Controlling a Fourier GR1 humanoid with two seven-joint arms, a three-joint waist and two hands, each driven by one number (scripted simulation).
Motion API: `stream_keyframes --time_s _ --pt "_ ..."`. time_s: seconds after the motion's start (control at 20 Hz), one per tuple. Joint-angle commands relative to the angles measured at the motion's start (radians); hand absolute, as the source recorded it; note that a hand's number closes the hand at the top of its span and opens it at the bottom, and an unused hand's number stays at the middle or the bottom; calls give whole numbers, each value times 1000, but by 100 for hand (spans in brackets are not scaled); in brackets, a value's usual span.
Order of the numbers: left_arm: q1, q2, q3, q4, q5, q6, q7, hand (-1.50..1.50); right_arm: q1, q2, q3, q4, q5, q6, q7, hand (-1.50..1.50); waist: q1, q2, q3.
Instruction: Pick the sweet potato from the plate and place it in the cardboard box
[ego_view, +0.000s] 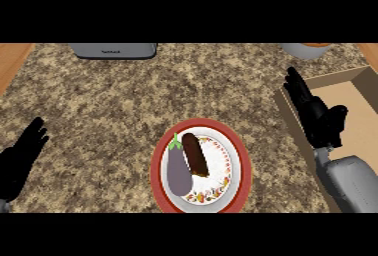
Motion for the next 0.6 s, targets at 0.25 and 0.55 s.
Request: stream_keyframes --time_s 0.25,0.55 --pt "-213 51 -97 -171 -161 -104 -201 0 -324 -46 21 -264 48 69 60 -150 -40 -27 -16" --pt "-243 -48 -190 -145 -220 -117 -227 0 -283 -181 141 -286 263 156 92 -150 -25 -6 -10"
